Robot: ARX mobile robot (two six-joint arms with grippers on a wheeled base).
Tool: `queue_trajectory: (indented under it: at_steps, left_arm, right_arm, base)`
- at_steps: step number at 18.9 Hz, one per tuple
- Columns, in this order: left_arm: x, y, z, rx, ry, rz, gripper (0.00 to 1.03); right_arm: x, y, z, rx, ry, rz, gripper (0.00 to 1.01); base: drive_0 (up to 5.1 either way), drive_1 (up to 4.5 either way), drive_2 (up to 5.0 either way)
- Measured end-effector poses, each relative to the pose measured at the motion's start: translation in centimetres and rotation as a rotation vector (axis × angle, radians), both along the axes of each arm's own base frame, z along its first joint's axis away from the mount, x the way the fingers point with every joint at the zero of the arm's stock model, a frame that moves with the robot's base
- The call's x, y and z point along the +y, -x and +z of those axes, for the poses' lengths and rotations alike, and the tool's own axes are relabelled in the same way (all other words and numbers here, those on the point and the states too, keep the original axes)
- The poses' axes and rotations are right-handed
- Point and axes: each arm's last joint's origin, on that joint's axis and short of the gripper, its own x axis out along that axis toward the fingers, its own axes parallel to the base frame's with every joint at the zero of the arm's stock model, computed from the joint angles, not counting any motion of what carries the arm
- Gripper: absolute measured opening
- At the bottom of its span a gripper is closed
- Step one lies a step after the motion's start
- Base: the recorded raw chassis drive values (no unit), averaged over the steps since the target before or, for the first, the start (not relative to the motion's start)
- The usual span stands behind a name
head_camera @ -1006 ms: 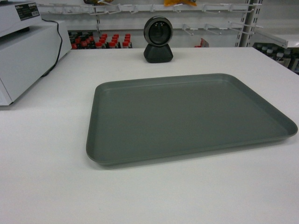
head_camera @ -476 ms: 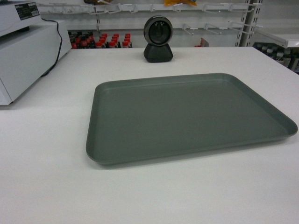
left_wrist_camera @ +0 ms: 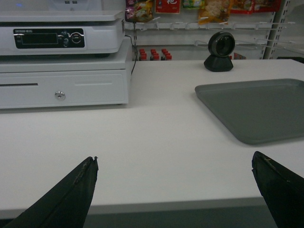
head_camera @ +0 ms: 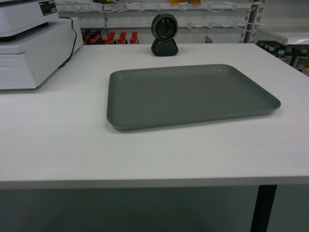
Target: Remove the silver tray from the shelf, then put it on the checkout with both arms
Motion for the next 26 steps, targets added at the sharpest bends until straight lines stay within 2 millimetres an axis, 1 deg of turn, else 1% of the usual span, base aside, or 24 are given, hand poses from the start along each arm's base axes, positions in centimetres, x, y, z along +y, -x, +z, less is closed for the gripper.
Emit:
queue_trajectory:
  at_steps: [25,26]
  left_arm:
    - [0.0,0.0,0.01,0.0,0.0,-0.001,0.98]
    - [0.0,0.0,0.02,-0.001,0.0,0.0,0.98]
  right_arm:
    - [0.0,0.0,0.03,-0.002,0.0,0.0,0.98]
    - [0.0,0.0,0.01,0.0,0.0,0.001,0.98]
  base:
    - [-0.1,-4.28,4.1]
    - [0.0,0.0,0.0]
